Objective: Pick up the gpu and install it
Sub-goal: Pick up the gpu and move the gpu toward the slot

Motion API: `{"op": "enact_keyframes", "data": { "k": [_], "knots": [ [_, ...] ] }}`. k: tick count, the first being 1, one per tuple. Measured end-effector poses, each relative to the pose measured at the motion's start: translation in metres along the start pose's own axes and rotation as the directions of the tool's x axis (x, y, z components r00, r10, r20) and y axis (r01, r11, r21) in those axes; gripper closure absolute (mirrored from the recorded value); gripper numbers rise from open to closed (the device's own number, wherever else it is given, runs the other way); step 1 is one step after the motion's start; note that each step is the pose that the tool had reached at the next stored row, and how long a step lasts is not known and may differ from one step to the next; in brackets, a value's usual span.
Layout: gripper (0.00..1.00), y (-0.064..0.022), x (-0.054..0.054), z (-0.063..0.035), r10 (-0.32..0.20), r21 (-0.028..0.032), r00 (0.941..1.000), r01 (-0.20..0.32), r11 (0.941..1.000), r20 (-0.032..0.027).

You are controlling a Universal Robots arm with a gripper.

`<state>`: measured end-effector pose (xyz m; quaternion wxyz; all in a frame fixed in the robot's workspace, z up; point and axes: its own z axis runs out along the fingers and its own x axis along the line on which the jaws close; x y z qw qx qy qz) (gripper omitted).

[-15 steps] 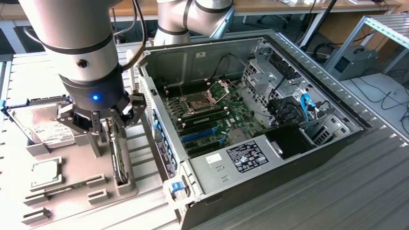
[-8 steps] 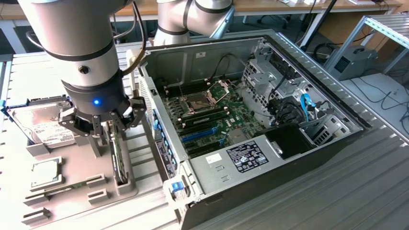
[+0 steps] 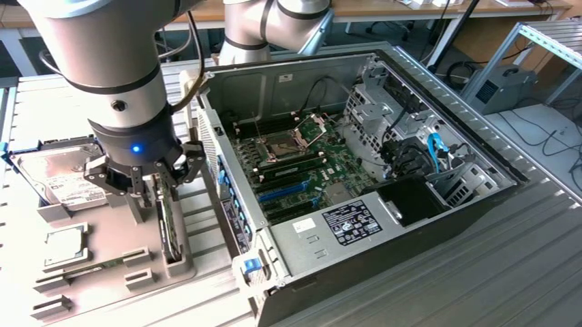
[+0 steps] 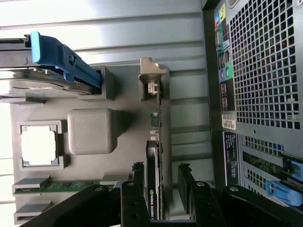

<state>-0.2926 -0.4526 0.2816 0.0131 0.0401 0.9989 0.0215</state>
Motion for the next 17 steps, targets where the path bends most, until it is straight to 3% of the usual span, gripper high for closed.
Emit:
{"op": "enact_keyframes", "data": {
  "k": [17],
  "knots": [
    [0.58,0.0018,0.002,0.0184,0.000,0.0000,1.0000,0.000,1.0000,0.0000]
  ]
}}
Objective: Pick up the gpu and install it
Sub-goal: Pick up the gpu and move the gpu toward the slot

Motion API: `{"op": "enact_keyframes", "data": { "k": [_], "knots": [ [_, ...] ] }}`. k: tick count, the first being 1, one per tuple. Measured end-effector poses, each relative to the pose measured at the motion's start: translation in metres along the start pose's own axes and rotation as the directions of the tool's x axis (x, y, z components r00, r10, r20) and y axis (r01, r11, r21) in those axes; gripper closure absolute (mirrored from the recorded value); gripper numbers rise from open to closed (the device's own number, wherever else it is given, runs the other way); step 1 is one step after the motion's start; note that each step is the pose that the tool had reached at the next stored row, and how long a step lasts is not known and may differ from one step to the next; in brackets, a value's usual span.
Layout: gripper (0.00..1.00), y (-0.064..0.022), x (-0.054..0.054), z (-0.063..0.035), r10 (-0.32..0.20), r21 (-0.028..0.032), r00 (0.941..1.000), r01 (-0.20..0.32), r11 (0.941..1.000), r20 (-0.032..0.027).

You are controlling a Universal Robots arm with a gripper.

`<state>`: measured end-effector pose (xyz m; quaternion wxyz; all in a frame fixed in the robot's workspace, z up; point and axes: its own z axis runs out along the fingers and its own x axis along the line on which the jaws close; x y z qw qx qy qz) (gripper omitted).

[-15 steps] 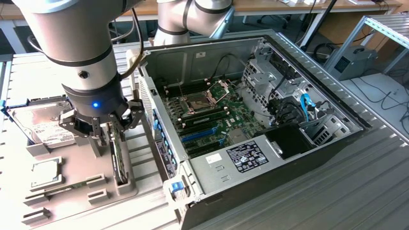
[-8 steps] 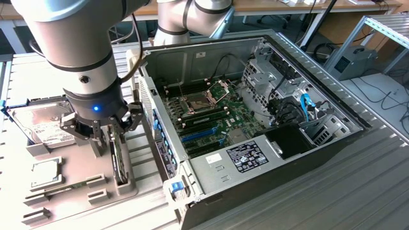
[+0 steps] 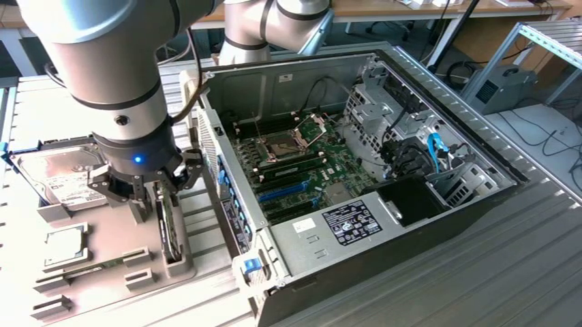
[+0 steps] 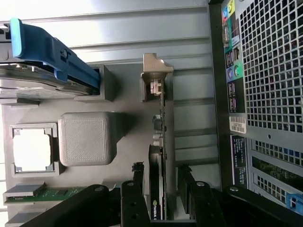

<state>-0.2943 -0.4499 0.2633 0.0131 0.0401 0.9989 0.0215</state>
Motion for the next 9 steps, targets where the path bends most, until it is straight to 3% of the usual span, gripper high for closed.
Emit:
{"op": "enact_keyframes", "data": {
  "k": [9],
  "knots": [
    [0.58,0.0014,0.0007,0.0093,0.000,0.0000,1.0000,0.000,1.0000,0.0000]
  ]
}}
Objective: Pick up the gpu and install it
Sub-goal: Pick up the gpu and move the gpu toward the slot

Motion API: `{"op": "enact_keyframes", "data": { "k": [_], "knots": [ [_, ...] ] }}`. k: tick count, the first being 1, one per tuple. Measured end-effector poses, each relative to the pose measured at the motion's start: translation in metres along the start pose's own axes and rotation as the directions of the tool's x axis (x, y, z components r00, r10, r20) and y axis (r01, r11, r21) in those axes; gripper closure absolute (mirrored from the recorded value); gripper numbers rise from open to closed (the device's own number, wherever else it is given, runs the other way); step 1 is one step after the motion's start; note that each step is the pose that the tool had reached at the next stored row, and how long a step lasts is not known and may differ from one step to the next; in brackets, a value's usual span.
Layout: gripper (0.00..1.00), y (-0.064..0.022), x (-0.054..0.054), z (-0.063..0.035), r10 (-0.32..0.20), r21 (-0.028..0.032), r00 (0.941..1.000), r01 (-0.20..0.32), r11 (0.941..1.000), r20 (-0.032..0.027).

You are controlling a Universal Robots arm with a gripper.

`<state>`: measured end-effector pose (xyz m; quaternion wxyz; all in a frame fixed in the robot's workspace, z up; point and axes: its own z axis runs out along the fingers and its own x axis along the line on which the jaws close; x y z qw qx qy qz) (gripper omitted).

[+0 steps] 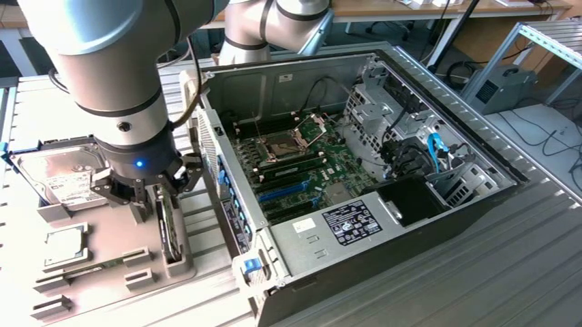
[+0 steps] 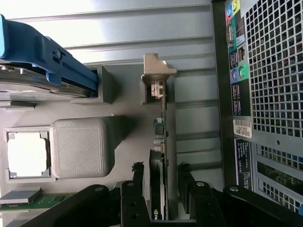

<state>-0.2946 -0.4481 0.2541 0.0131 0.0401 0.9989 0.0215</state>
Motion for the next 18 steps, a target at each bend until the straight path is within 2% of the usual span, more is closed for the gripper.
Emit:
{"op": "enact_keyframes", "data": {
  "k": [18],
  "knots": [
    [0.58,-0.0024,0.0019,0.0099,0.000,0.0001,1.0000,0.000,1.0000,-0.0001]
  ]
}}
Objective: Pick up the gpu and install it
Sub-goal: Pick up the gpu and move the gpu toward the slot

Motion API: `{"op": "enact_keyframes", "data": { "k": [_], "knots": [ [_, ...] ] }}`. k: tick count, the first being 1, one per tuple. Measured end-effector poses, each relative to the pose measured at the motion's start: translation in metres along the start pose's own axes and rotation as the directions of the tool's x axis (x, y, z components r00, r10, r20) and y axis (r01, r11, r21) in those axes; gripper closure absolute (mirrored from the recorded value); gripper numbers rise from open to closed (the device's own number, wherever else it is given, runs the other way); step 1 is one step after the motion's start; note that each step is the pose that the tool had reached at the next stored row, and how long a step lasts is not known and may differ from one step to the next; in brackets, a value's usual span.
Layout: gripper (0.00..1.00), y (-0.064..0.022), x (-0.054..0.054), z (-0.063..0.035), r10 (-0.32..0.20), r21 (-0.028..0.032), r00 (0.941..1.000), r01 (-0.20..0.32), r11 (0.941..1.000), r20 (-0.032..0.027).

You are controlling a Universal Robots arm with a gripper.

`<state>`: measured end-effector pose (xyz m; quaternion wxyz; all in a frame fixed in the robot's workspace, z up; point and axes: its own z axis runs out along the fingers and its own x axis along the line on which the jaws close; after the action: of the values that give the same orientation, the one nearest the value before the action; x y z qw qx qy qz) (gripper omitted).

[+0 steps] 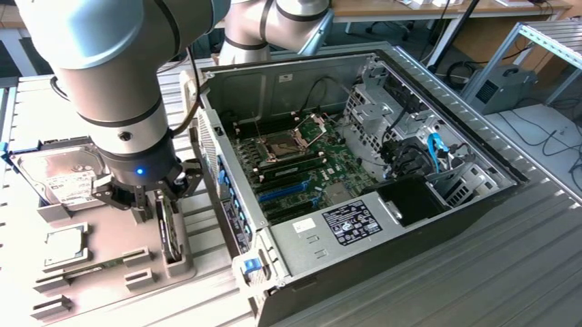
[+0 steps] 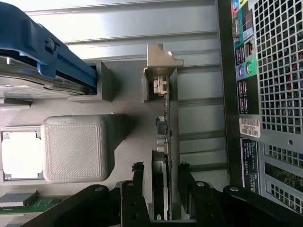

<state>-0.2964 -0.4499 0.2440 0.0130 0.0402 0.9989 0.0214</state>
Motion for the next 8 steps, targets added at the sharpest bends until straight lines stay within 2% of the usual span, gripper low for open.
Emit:
{"op": "enact_keyframes", "data": {
  "k": [5,7,8],
  "knots": [
    [0.59,0.0000,0.0000,0.0000,0.000,0.0000,1.0000,0.000,1.0000,0.0001],
    [0.73,0.0000,0.0000,0.0000,0.000,0.0000,1.0000,0.000,1.0000,0.0000],
    [0.74,0.0000,0.0000,0.0000,0.000,0.0000,1.0000,0.000,1.0000,0.0001]
  ]
}}
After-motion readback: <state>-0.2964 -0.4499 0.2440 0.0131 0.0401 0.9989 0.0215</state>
